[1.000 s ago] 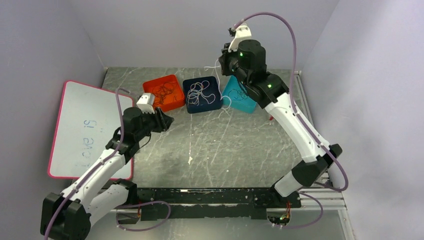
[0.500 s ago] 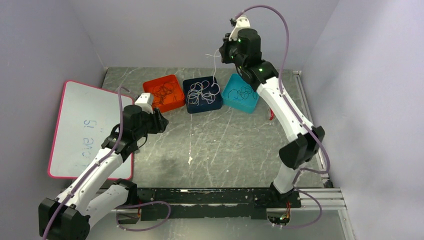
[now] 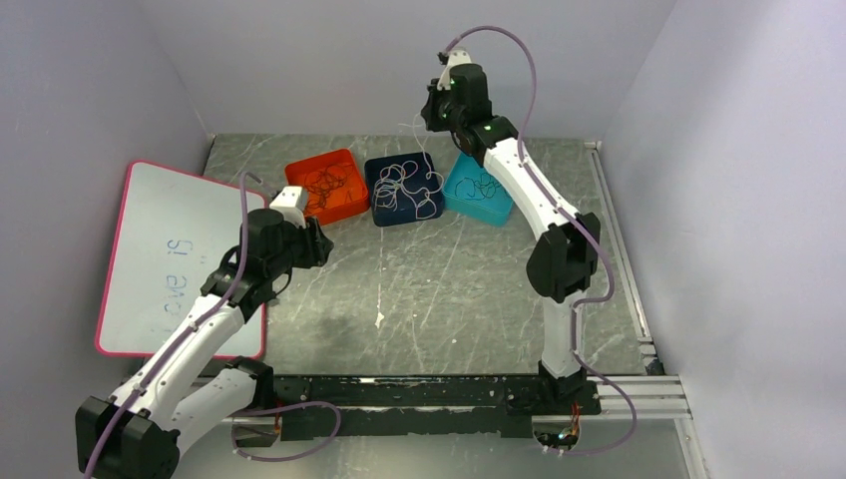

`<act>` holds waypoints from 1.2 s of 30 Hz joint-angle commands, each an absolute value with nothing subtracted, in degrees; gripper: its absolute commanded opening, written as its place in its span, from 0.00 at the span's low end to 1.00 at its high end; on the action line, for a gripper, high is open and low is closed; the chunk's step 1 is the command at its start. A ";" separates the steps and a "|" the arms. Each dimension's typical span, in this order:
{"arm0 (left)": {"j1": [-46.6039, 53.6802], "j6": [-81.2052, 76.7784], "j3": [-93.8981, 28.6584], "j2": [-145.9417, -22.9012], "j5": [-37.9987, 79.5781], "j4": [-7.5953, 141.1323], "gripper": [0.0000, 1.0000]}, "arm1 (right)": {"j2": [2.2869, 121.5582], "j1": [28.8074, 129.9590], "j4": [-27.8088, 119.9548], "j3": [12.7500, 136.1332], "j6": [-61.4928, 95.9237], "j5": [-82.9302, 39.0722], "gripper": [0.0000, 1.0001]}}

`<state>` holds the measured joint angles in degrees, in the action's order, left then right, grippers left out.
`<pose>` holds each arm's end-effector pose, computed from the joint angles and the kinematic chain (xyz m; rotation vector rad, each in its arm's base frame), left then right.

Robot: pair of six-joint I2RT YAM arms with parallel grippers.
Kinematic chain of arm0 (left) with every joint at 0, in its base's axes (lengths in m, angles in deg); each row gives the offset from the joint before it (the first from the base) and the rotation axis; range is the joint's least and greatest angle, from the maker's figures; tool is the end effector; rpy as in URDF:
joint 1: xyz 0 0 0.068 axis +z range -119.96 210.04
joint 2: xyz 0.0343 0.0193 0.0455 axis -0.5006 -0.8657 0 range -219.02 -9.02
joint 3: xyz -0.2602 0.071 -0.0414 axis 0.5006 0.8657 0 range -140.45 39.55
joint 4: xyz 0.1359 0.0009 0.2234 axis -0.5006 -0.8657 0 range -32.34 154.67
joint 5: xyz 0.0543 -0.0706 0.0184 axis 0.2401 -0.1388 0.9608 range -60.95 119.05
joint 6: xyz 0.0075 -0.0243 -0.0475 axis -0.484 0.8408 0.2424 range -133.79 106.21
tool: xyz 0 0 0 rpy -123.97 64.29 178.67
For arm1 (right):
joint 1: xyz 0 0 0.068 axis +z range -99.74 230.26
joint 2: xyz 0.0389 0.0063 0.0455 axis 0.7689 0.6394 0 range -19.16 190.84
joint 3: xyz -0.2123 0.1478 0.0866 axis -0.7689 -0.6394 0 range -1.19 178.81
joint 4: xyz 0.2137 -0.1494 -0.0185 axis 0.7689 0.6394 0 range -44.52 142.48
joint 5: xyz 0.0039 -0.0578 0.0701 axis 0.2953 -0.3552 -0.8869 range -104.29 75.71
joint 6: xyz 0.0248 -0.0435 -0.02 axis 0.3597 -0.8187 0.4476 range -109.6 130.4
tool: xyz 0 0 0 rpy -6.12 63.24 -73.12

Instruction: Untangle the cables

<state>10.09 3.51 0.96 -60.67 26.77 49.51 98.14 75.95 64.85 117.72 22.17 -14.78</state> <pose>0.1922 -0.0713 0.2719 0.0733 2.0912 -0.4392 0.4401 0.2122 0.3815 -0.2370 1.8914 0.4545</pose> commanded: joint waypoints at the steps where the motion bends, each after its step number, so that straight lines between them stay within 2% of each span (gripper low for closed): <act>1: 10.36 1.97 -1.05 -59.65 28.68 48.41 0.50 | 99.69 75.84 62.42 121.52 23.01 -17.30 0.00; 11: 10.44 1.65 -1.19 -60.40 28.35 49.18 0.50 | 96.87 75.83 63.56 126.39 23.80 -17.88 0.00; 23: 10.44 1.41 -1.18 -60.56 28.36 49.36 0.50 | 98.77 75.85 63.32 129.10 24.16 -17.11 0.00; 36: 10.44 1.16 -1.28 -60.29 28.81 49.03 0.50 | 106.52 75.75 58.84 119.55 25.23 -20.04 0.00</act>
<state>10.09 2.00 0.81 -60.94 27.60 48.92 103.47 75.93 60.72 121.37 24.55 -18.47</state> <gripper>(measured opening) 0.503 0.017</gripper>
